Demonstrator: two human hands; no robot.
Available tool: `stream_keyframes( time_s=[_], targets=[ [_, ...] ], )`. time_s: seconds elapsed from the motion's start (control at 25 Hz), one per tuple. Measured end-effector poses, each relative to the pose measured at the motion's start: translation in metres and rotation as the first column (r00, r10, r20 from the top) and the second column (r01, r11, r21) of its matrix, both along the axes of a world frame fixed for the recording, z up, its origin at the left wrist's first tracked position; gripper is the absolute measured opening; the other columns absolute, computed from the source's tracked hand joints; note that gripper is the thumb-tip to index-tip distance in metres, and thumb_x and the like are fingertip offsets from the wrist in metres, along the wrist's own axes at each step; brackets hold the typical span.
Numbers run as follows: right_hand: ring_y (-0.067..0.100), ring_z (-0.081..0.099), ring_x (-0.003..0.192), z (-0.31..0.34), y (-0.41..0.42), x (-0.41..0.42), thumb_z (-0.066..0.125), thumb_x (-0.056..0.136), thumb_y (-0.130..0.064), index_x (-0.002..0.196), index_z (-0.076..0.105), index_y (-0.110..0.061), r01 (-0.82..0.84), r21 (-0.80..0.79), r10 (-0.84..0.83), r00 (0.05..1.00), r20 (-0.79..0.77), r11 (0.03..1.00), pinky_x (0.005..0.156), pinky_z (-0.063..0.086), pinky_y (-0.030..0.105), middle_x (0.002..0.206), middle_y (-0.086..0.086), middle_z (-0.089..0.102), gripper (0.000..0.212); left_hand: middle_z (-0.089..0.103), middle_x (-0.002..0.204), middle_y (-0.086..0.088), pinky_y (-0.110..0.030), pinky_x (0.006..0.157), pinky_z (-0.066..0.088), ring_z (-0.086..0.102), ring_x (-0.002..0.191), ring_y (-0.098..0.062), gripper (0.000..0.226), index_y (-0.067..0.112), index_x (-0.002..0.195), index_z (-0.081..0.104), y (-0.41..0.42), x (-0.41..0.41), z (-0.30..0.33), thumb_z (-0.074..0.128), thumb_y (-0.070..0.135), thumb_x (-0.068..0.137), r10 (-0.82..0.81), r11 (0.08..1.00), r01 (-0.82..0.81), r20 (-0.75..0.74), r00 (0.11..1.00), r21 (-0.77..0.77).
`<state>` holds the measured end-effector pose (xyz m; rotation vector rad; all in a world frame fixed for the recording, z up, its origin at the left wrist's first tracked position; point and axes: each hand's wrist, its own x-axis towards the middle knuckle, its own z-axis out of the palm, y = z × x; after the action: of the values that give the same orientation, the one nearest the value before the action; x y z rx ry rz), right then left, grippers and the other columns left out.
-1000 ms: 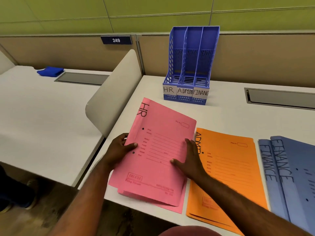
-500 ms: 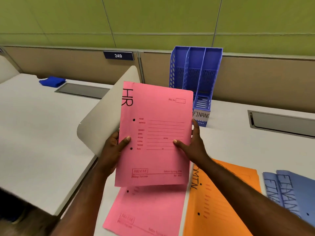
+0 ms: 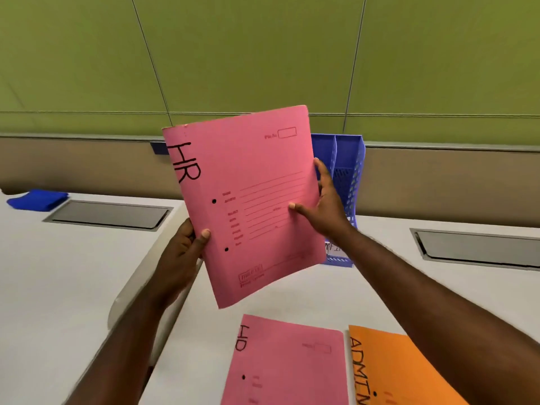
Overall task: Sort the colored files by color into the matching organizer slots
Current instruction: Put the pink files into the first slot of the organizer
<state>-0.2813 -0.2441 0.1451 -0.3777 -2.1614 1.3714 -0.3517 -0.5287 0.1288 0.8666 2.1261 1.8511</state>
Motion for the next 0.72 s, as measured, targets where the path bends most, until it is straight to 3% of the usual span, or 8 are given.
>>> stream_keyframes(
  time_s=[0.12, 0.24, 0.44, 0.6, 0.72],
  targets=[
    [0.022, 0.042, 0.134, 0.029, 0.011, -0.033, 0.083, 0.069, -0.014, 0.151, 0.013, -0.030, 0.015, 0.055, -0.013, 0.999, -0.042, 0.998, 0.111, 0.037, 0.046, 0.151, 0.004, 0.037, 0.109, 0.070, 0.109, 0.015, -0.027, 0.070, 0.057, 0.068, 0.094, -0.010, 0.029, 0.031, 0.125, 0.054, 0.007, -0.029, 0.017, 0.050, 0.023, 0.097, -0.021, 1.000, 0.020, -0.046, 0.999, -0.017],
    [0.021, 0.041, 0.135, 0.054, 0.020, -0.063, 0.083, 0.069, -0.016, 0.150, 0.013, -0.034, 0.005, 0.076, 0.000, 0.998, -0.069, 0.997, 0.111, 0.038, 0.045, 0.152, 0.003, 0.035, 0.109, 0.070, 0.111, 0.011, -0.028, 0.071, 0.059, 0.069, 0.098, -0.015, 0.032, 0.029, 0.124, 0.054, 0.018, -0.053, 0.028, 0.054, 0.017, 0.095, -0.061, 0.996, 0.064, -0.046, 0.997, 0.060],
    [0.021, 0.037, 0.138, 0.088, 0.024, -0.102, 0.081, 0.071, -0.038, 0.151, 0.014, -0.027, 0.004, 0.093, 0.005, 0.995, -0.100, 0.996, 0.113, 0.037, 0.041, 0.153, 0.009, 0.034, 0.105, 0.068, 0.118, 0.005, -0.040, 0.078, 0.060, 0.067, 0.105, -0.019, 0.038, 0.028, 0.129, 0.051, 0.044, -0.073, 0.038, 0.056, 0.014, 0.094, -0.043, 0.988, 0.061, -0.125, 0.991, 0.145],
    [0.021, 0.028, 0.143, 0.111, 0.027, -0.126, 0.078, 0.070, -0.049, 0.152, 0.012, -0.026, 0.008, 0.130, 0.005, 0.994, -0.105, 0.991, 0.115, 0.031, 0.047, 0.158, 0.006, 0.023, 0.107, 0.068, 0.115, 0.000, -0.052, 0.083, 0.057, 0.067, 0.103, -0.024, 0.034, 0.046, 0.114, 0.054, 0.072, -0.086, 0.043, 0.060, 0.024, 0.090, 0.008, 0.986, 0.018, -0.152, 0.988, 0.165],
    [0.025, 0.026, 0.144, 0.127, 0.032, -0.137, 0.076, 0.071, -0.052, 0.152, 0.010, -0.030, -0.003, 0.200, 0.029, 0.992, -0.125, 0.980, 0.114, 0.031, 0.051, 0.161, 0.004, 0.016, 0.106, 0.067, 0.115, -0.003, -0.054, 0.083, 0.057, 0.066, 0.105, -0.028, 0.034, 0.039, 0.120, 0.054, 0.091, -0.097, 0.045, 0.058, 0.026, 0.089, 0.038, 0.986, -0.006, -0.190, 0.981, 0.164]
  ],
)
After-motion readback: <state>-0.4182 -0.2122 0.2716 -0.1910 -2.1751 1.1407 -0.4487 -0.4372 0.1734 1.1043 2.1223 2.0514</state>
